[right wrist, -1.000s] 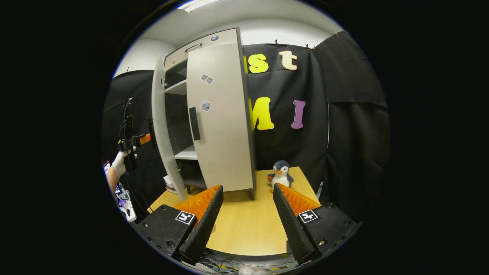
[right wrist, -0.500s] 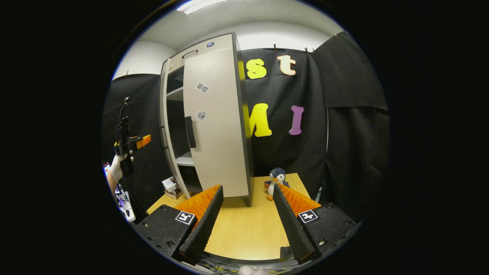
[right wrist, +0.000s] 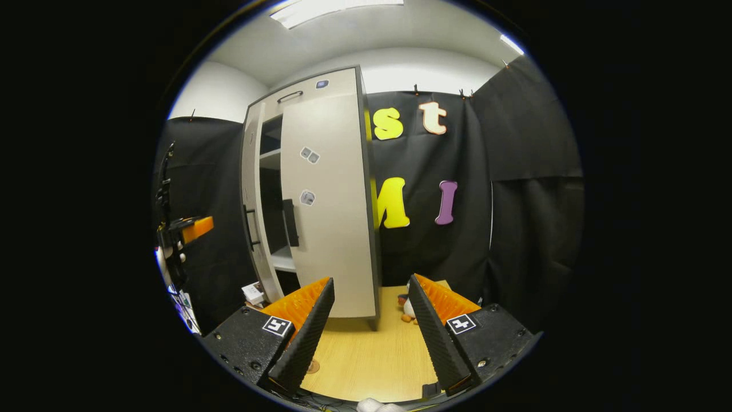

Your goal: Grasp the bottle in the cabinet with the left hand and place it on the coaster, then close the right door with the right hand and the left door with the left hand.

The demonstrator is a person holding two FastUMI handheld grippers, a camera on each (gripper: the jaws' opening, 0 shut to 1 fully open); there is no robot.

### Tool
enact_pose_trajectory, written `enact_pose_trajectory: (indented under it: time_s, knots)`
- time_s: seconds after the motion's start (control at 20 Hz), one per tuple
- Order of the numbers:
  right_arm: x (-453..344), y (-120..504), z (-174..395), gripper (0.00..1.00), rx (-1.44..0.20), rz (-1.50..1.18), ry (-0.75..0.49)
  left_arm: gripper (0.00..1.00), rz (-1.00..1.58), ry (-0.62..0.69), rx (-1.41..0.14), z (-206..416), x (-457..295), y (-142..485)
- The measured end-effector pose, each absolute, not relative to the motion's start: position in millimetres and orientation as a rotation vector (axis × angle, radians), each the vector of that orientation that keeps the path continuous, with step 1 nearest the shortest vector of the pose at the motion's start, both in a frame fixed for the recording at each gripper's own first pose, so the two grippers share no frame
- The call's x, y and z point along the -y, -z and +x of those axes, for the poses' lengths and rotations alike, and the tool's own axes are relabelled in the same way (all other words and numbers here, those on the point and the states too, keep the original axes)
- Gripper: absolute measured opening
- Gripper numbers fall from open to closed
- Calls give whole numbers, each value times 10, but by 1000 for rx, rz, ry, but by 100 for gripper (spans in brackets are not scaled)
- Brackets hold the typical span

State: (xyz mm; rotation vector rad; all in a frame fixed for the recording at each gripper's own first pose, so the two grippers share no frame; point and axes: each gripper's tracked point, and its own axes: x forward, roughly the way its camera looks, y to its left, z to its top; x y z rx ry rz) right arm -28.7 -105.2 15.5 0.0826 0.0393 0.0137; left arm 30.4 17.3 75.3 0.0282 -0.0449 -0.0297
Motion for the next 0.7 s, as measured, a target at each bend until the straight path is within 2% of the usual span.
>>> enact_pose_trajectory:
  time_s: [0.7]
  knots:
    - [873,-129,-353,81,17,78,91,96,28,40,-19,-236,101,-220]
